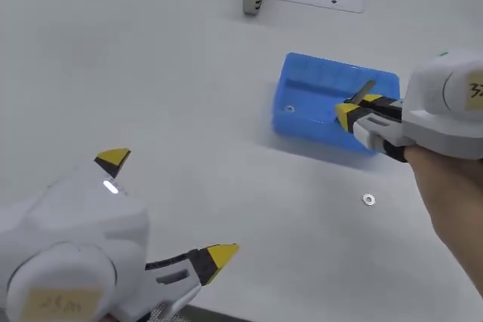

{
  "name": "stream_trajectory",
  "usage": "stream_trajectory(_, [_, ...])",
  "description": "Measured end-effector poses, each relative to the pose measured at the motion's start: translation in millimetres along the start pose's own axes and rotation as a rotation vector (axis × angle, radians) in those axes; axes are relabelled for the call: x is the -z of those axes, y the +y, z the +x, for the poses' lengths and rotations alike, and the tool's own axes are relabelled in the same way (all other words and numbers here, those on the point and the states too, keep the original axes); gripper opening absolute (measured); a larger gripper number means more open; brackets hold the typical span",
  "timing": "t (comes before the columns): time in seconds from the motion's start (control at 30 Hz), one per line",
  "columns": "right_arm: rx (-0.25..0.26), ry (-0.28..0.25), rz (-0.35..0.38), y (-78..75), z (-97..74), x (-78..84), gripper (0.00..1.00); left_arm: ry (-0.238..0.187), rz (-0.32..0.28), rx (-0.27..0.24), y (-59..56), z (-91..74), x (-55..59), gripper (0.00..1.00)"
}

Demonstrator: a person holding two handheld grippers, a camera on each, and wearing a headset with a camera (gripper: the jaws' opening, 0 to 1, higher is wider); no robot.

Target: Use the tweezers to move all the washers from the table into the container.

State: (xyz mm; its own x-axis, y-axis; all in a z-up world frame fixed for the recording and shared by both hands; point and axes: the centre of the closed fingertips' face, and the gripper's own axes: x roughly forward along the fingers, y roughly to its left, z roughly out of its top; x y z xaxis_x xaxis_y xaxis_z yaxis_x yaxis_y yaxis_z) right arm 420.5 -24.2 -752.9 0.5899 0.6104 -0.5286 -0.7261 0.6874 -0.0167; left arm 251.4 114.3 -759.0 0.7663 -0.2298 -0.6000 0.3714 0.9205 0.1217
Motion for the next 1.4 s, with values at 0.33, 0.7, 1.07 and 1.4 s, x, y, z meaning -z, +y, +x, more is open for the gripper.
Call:
stream_trajectory(0.33, [0.003,-0.040,-0.018,5.5,-40.9,-17.2,0.04,-0.005,0.006,0.001,-0.7,-0.4,-0.9,0.96])
stream_trajectory(0.7, [0.009,-0.012,0.027,7.5,-69.9,4.2,0.04,-0.006,0.010,0.004,-2.1,-1.1,-1.8,0.96])
stream_trajectory(1.07, [0.012,0.093,0.038,12.5,-70.6,49.8,0.04,0.006,0.011,0.010,-3.2,-0.1,0.4,0.96])
stream_trajectory(1.4, [-0.007,0.147,0.057,16.7,-63.3,69.3,0.04,0.013,0.019,0.016,-4.6,0.6,2.1,0.95])
